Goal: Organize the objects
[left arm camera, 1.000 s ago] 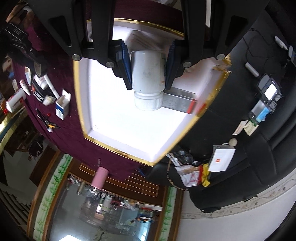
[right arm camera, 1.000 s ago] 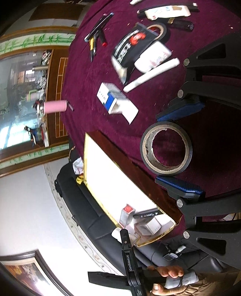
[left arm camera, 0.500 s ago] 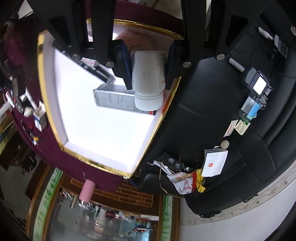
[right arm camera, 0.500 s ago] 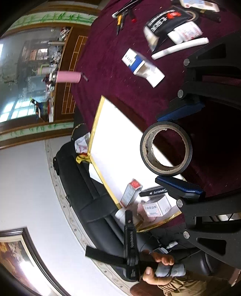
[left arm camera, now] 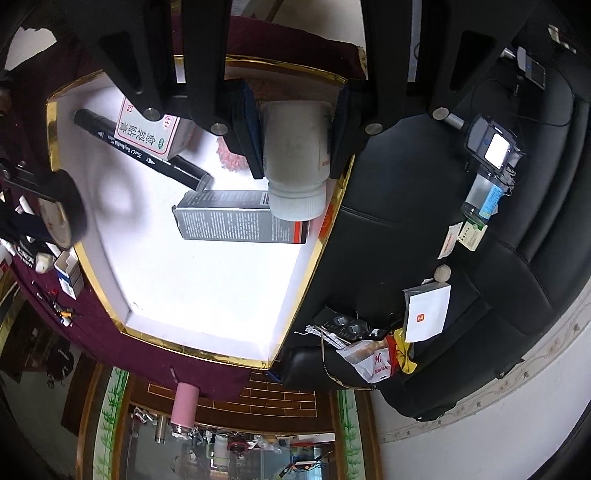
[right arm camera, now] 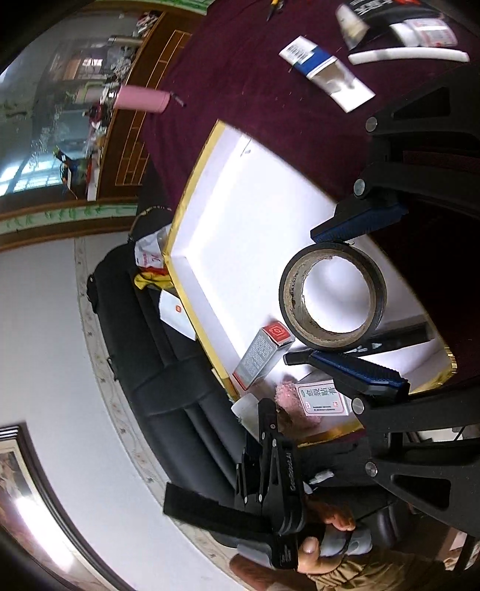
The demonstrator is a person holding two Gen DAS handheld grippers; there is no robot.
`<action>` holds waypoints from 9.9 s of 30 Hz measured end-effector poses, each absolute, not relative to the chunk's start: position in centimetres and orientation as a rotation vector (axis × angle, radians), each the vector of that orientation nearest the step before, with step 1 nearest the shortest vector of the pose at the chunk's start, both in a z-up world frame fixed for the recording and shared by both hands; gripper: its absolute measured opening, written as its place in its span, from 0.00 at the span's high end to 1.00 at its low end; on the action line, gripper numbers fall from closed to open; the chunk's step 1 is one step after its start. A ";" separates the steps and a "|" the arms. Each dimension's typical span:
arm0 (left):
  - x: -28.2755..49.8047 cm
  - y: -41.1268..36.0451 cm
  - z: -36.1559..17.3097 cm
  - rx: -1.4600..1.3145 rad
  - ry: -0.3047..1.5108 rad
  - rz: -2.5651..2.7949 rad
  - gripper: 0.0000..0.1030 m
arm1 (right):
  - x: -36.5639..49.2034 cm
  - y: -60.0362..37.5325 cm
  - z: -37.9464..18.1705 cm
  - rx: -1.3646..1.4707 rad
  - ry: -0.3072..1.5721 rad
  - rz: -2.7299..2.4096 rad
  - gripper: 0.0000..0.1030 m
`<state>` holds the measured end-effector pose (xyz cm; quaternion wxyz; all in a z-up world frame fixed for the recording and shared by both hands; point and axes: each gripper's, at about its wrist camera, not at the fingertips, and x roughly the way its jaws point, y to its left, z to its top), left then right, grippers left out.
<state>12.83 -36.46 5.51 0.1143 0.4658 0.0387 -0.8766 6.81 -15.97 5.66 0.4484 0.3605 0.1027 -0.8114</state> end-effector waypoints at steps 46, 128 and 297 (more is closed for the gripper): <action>12.1 -23.7 10.5 1.313 0.324 -2.926 0.37 | 10.2 1.4 5.8 0.849 -0.007 -2.372 0.00; 5.2 -2.6 1.2 1.679 -0.169 -3.225 0.38 | -3.4 7.4 5.1 1.170 0.279 -2.299 0.03; 1.5 -36.9 5.7 1.541 0.354 -2.631 0.38 | 0.2 -16.8 7.1 1.099 0.121 -2.119 0.54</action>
